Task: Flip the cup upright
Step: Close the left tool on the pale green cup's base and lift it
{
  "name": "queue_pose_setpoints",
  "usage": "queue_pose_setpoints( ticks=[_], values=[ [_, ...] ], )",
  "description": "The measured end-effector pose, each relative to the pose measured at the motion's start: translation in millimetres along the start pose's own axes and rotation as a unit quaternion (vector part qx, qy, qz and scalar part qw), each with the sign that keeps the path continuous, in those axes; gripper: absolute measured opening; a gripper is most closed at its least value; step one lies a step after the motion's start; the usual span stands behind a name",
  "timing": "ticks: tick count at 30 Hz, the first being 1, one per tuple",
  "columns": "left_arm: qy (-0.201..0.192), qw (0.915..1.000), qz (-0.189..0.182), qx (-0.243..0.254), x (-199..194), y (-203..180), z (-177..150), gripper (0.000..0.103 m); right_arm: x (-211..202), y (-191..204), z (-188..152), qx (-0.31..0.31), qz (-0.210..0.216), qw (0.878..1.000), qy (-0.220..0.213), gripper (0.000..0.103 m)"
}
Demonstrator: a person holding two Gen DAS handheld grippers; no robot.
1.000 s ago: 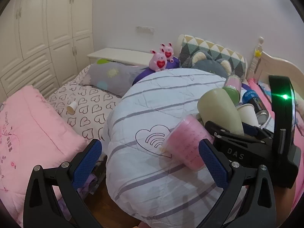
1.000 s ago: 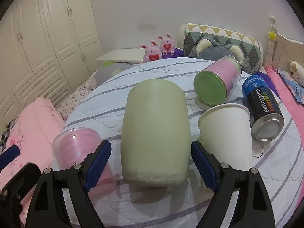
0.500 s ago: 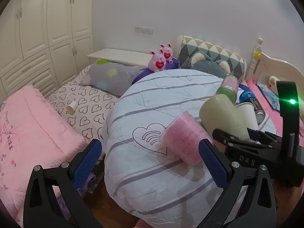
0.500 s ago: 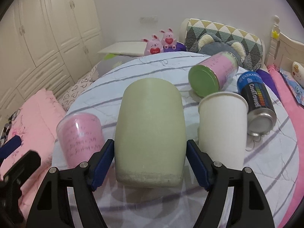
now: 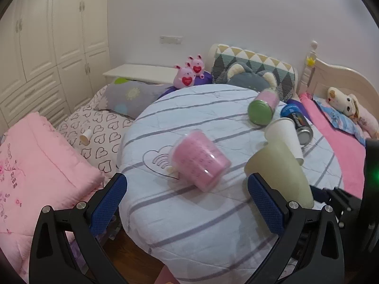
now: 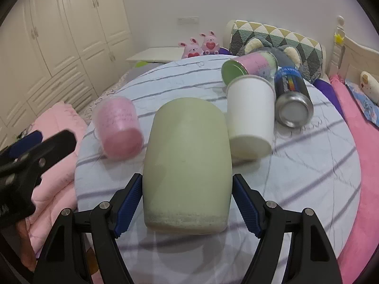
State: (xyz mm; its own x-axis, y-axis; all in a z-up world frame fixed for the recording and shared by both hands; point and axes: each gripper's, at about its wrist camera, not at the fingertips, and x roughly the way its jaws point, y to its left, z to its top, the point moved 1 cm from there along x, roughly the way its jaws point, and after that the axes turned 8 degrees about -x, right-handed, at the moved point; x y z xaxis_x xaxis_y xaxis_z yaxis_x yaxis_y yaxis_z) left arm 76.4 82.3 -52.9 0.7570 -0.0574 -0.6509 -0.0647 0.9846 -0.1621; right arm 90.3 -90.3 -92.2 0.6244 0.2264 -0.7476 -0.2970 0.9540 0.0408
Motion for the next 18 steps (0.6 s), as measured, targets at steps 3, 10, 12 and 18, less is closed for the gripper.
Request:
queue_pose_setpoints(
  ticks=[3, 10, 12, 18],
  values=[
    [0.005, 1.0000, -0.001, 0.006, -2.7, -10.8, -3.6, 0.103, -2.7, -3.1, -5.6, 0.003, 0.009, 1.000, -0.006, 0.077],
    [0.028, 0.9995, -0.008, 0.009, -5.0, -41.3, -5.4, 0.103, -23.5, -17.8, -10.0, 0.005, 0.036, 0.998, -0.058, 0.080],
    [0.034, 0.9993, -0.012, 0.008, -4.6, -51.3, -6.3, 0.103, -34.6, -24.0, -11.4, -0.005, 0.034, 0.997, -0.070, 0.080],
    [0.049, 0.9987, 0.004, 0.009, 4.0, -84.5, -12.1, 0.103, -47.6, -49.8, -22.5, -0.018, 0.010, 0.996, -0.082, 0.080]
  ],
)
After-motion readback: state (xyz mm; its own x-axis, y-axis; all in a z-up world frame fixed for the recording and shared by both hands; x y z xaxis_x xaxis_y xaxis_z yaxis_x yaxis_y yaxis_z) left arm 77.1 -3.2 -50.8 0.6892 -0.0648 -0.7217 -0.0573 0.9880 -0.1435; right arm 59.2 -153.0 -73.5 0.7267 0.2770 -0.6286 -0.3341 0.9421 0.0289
